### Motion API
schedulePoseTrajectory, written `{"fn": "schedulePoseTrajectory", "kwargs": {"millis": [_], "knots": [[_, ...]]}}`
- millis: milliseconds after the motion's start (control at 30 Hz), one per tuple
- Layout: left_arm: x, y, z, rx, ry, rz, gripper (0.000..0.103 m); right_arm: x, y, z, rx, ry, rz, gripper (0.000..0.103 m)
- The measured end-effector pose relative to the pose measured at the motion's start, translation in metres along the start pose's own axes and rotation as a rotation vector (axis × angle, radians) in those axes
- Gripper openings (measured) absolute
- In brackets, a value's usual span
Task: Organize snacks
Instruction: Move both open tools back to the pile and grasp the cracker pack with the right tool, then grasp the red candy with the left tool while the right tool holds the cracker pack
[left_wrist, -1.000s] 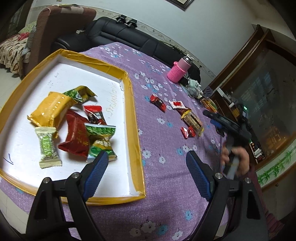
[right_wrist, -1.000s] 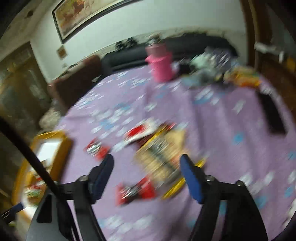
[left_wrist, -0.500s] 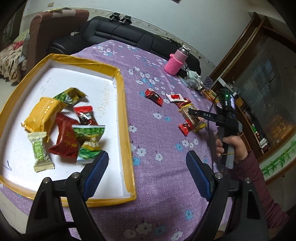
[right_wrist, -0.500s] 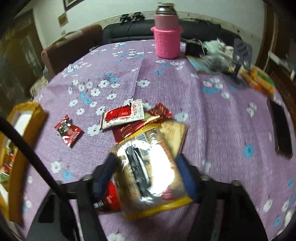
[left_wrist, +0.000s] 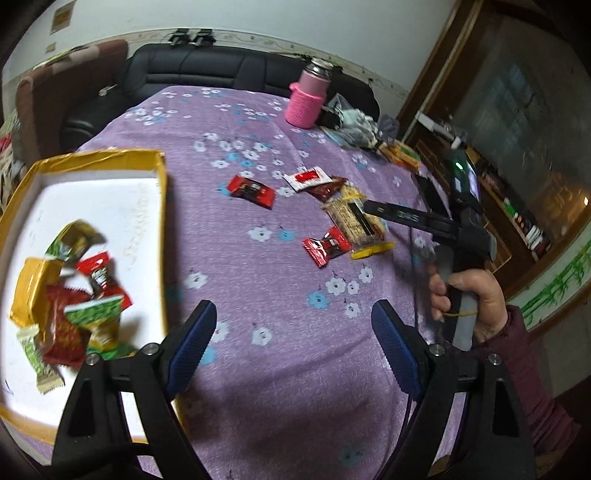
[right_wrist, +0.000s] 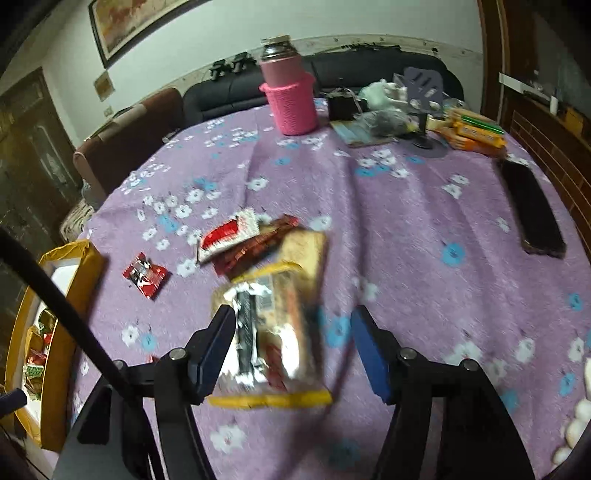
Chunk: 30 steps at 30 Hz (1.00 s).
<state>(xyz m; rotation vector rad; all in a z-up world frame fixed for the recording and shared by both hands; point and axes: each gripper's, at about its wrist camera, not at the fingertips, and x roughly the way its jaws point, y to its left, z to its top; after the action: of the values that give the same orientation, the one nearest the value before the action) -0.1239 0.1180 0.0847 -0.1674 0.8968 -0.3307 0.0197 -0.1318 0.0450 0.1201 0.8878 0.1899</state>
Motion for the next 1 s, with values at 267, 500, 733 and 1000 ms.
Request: {"fn": "schedulePoseTrajectory", "kwargs": {"millis": [267, 500, 733, 1000], "knots": [[0.039, -0.018, 0.02, 0.092, 0.062, 0.069, 0.086, 0.022, 0.038, -0.012, -0.134, 0.045, -0.054, 0.07], [0.094, -0.029, 0.043, 0.171, 0.141, 0.095, 0.086, 0.011, 0.019, -0.012, -0.079, 0.069, -0.059, 0.068], [0.147, -0.073, 0.046, 0.522, 0.18, 0.178, 0.085, 0.003, -0.02, -0.007, 0.08, 0.065, 0.043, 0.068], [0.17, -0.069, 0.056, 0.532, 0.24, 0.078, 0.036, 0.002, -0.018, -0.008, 0.058, 0.042, 0.032, 0.068]]}}
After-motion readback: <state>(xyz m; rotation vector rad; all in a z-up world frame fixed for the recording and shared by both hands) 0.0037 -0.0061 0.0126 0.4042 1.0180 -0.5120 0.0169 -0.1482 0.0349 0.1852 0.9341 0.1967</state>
